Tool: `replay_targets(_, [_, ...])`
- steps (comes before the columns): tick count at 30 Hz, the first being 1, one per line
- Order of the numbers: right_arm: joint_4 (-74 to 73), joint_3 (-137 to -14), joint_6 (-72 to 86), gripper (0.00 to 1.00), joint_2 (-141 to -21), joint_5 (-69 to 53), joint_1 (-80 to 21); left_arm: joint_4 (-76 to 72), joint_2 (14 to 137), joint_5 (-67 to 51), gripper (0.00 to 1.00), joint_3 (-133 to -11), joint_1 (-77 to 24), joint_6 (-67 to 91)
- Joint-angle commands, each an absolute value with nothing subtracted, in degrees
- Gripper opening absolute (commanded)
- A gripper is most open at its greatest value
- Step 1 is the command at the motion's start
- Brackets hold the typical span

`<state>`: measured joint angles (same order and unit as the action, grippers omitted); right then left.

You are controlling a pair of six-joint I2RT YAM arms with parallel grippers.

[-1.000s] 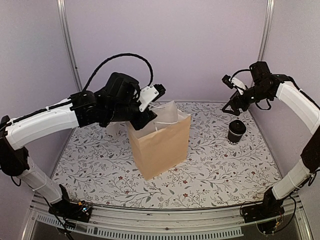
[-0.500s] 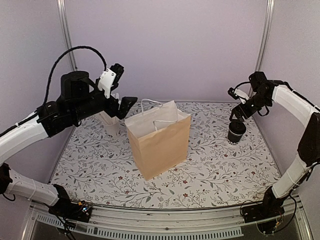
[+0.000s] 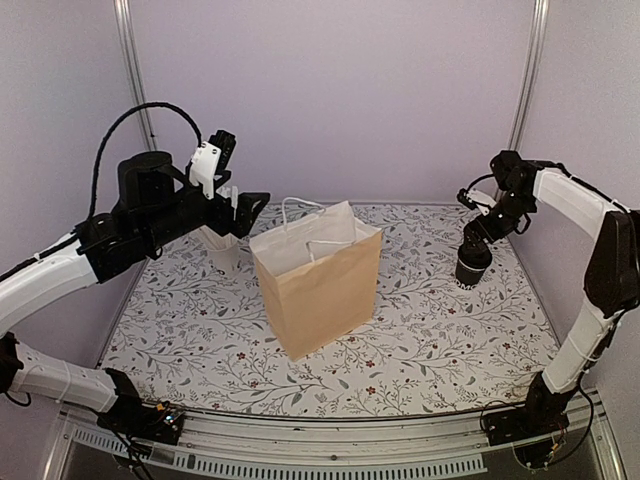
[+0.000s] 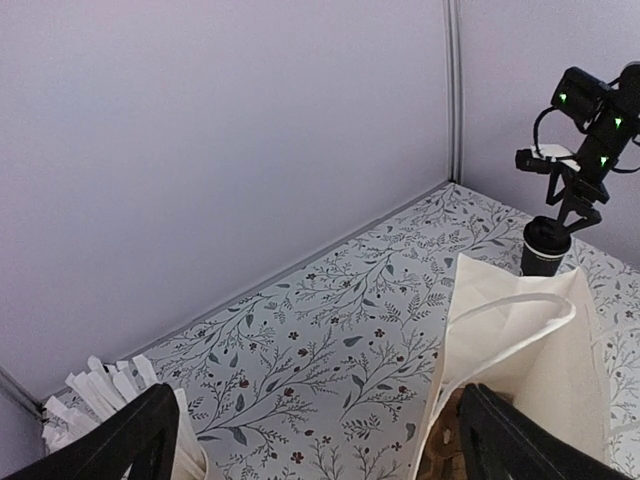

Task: Pack the takeout coffee

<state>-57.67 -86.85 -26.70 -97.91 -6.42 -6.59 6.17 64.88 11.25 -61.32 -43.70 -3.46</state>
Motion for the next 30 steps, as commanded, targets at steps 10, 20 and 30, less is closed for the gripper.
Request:
replay_targets(10, [-59.7,-90.3,-25.5,0.92,-102.8,-8.0,-4.6,4.3,64.2,11.8,1.0,-60.6,-43.4,-3.1])
replay_targets(20, [-60.3,-90.9,-25.4,0.91,-104.6,-7.2,-4.6,4.3,63.8,11.0,1.0,-60.6,-43.4,-3.3])
replay_targets(30, [-61.0,-90.4,-25.5,0.84,-105.1,-6.9,-4.6,4.3,63.7,10.8,1.0,-60.6,-43.4,-3.1])
